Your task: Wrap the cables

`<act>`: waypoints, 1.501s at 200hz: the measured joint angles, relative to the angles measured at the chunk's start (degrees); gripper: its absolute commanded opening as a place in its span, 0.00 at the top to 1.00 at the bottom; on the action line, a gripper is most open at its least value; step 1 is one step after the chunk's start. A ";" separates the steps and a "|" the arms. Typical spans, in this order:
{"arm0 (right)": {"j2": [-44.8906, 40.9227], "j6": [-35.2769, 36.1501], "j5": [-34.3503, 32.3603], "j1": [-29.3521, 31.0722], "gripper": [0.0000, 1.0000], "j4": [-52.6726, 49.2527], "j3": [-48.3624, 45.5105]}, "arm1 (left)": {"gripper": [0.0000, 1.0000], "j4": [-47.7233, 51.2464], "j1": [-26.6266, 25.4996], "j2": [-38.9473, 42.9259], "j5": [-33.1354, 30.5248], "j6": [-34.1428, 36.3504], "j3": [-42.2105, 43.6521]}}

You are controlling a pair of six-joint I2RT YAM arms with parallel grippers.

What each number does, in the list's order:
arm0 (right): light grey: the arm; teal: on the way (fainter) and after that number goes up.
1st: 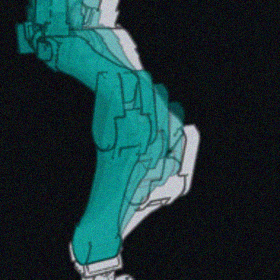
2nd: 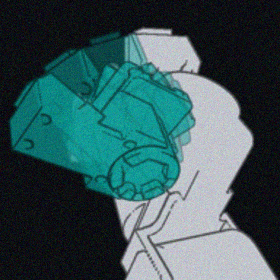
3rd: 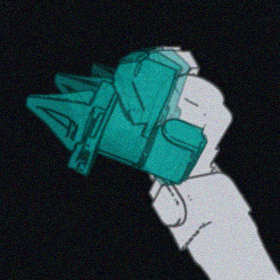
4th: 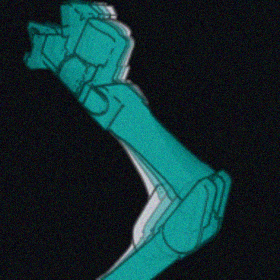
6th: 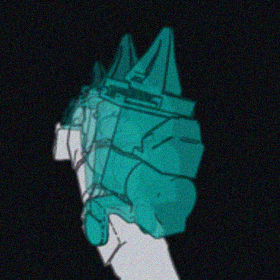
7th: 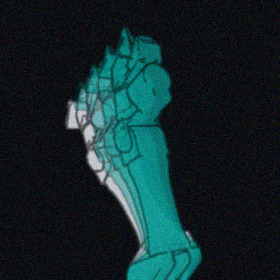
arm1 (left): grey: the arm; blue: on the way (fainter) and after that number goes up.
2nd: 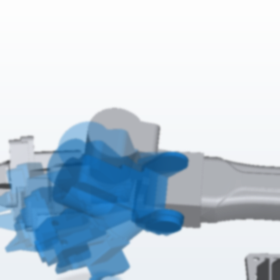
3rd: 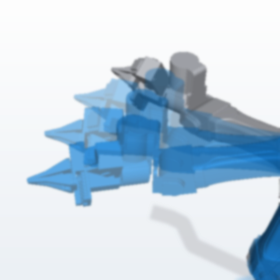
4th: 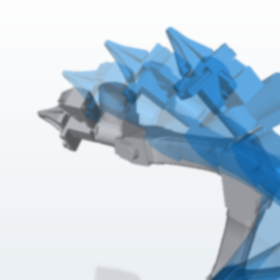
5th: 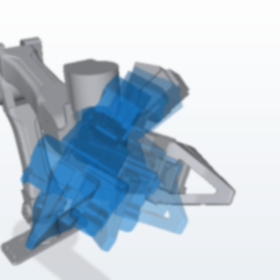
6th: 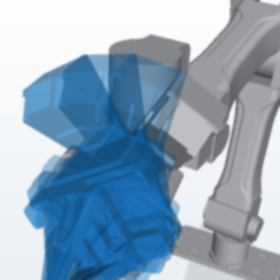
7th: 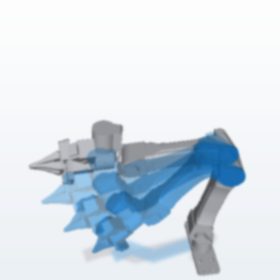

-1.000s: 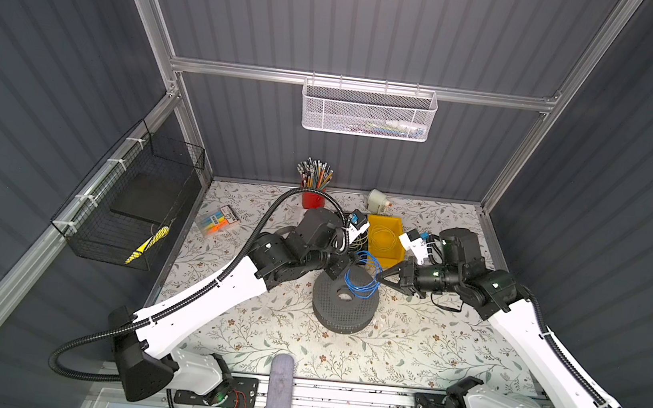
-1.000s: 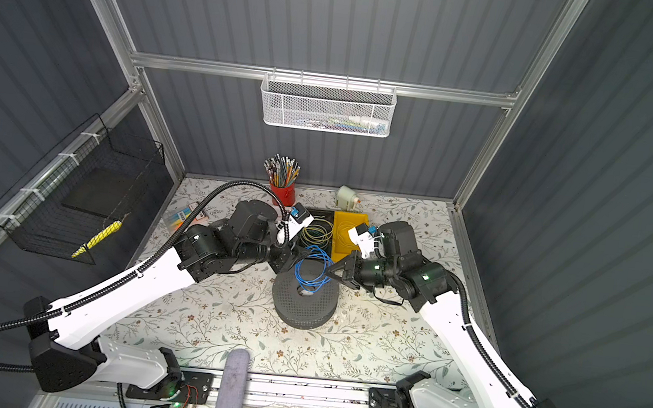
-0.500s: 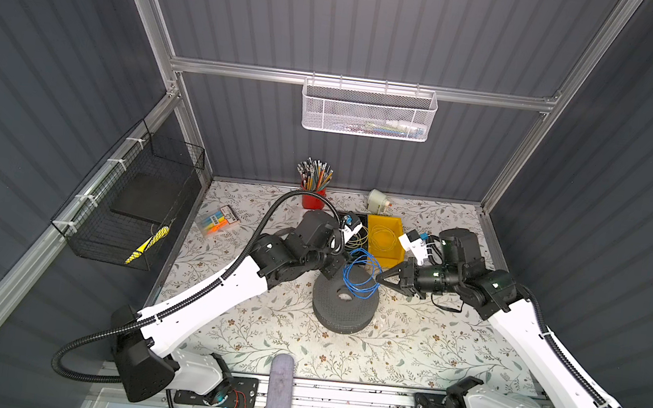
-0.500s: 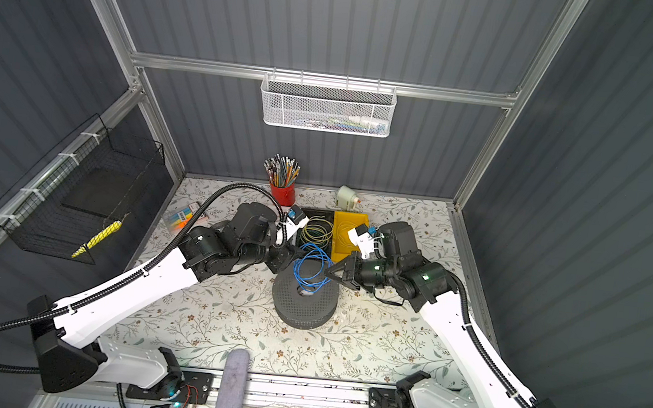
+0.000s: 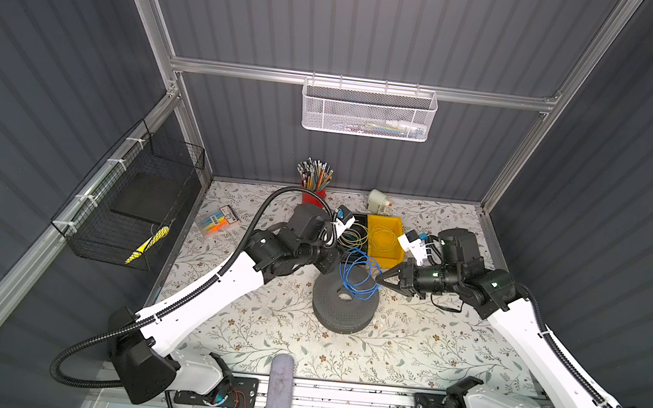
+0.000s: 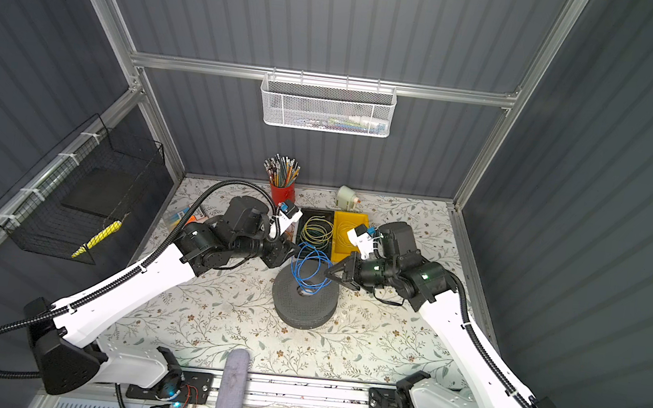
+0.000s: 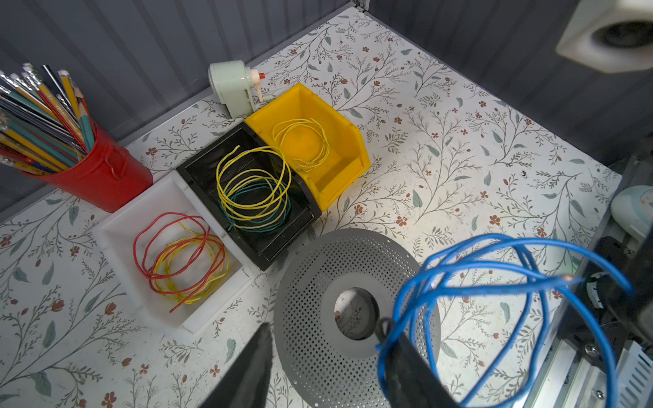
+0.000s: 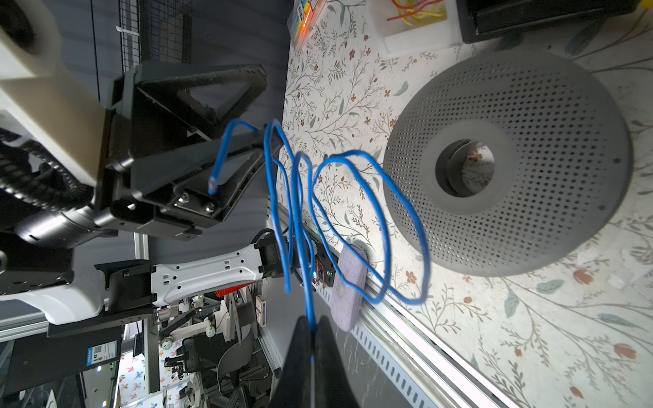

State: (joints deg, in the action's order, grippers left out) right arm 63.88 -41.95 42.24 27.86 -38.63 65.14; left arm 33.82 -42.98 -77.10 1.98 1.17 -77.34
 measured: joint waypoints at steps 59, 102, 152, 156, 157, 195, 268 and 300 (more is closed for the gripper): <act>0.00 0.00 0.17 0.00 1.00 0.02 0.00 | 0.44 -0.07 0.59 0.11 2.21 -0.11 0.20; 0.00 0.00 0.46 0.00 1.00 0.02 -0.04 | 0.46 -0.28 1.16 0.11 3.56 -0.31 0.22; 0.00 0.02 0.66 0.00 1.00 0.04 -0.17 | 0.54 -0.87 2.95 0.48 4.35 -1.33 1.01; 0.00 0.02 0.66 0.00 1.00 0.04 -0.17 | 0.55 -0.90 2.95 0.48 4.37 -1.40 1.01; 0.00 0.02 0.66 0.00 1.00 0.04 -0.17 | 0.55 -0.90 2.95 0.48 4.37 -1.40 1.01; 0.13 0.00 0.98 0.04 1.00 0.48 -0.15 | 0.63 -1.73 2.95 -0.04 5.14 -2.12 1.01; 4.92 0.13 1.66 1.20 1.00 2.89 -0.04 | 0.95 -5.27 2.95 -2.21 10.43 -3.50 2.12; 5.07 0.74 1.99 1.22 1.00 3.08 0.28 | 1.00 -5.75 2.97 -2.19 10.19 -3.58 2.78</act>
State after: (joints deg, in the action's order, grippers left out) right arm 68.95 -41.21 44.23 29.08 -35.55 65.43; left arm 28.08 -40.01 -79.29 12.16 -2.42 -74.56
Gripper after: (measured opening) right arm 0.041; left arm 0.063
